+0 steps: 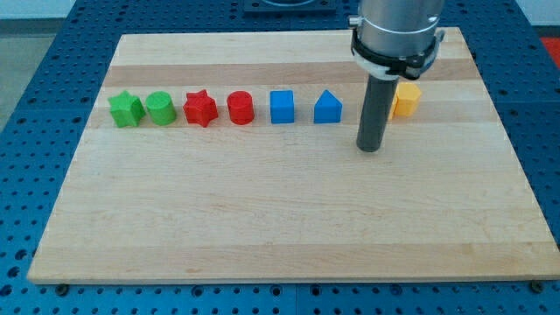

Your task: Adjust the yellow blocks to the right of the triangle

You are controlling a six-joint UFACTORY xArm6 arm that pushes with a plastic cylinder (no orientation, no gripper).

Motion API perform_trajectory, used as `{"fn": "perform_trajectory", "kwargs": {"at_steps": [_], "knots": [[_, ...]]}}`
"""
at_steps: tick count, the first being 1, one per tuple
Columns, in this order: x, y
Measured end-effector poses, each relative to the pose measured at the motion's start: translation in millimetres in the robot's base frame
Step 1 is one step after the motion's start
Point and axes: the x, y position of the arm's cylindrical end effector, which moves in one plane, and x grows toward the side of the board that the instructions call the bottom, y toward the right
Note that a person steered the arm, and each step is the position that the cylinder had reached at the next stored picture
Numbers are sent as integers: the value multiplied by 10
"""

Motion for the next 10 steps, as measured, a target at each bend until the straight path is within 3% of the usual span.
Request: {"fn": "perform_trajectory", "kwargs": {"at_steps": [4, 7, 10], "knots": [[-233, 916], [-762, 1155], [-867, 1066]]}}
